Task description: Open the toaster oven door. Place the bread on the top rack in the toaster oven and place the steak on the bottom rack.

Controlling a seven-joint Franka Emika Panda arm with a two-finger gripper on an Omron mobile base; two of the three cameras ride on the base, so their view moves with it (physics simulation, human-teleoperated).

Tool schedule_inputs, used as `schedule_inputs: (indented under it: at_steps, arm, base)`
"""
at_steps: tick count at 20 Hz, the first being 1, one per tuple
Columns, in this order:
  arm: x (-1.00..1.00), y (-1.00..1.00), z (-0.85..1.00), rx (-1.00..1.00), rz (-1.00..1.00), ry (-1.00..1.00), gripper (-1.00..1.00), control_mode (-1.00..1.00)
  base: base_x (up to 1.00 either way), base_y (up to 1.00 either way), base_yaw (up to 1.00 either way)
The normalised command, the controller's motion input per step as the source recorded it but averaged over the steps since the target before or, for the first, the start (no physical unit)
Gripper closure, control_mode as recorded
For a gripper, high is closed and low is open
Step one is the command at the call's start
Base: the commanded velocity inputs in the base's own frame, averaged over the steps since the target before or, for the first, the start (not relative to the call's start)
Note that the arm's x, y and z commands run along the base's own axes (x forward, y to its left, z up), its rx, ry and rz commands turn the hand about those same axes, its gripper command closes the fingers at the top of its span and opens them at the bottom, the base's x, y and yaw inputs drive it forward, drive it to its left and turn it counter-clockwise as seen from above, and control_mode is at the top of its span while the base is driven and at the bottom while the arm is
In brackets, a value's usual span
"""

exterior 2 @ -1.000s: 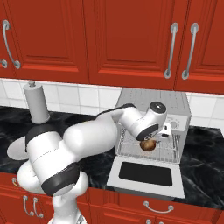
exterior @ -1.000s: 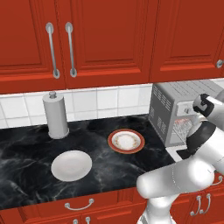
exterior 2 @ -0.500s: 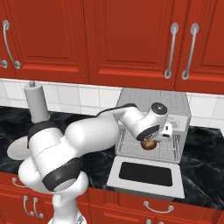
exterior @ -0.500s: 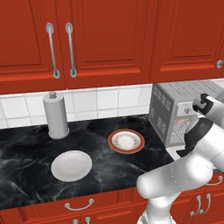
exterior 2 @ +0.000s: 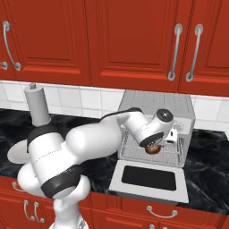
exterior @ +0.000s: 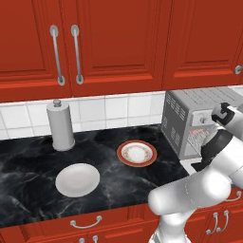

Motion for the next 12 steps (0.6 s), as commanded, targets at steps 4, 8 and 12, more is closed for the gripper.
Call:
schedule_inputs:
  at_steps: [4,8,12]
  arm:
    - [-0.61,-0.18,-0.58,-0.04,0.00,0.00,1.00,-1.00]
    - [-0.63,-0.09,-0.67,-0.08,0.00,0.00,1.00,-1.00]
    - [-0.55,-0.09,-0.65,-0.05,0.00,-0.02,1.00,-1.00]
  base:
    - [0.00,0.00,0.00]
    - [0.00,0.00,0.00]
    - [0.00,0.00,0.00]
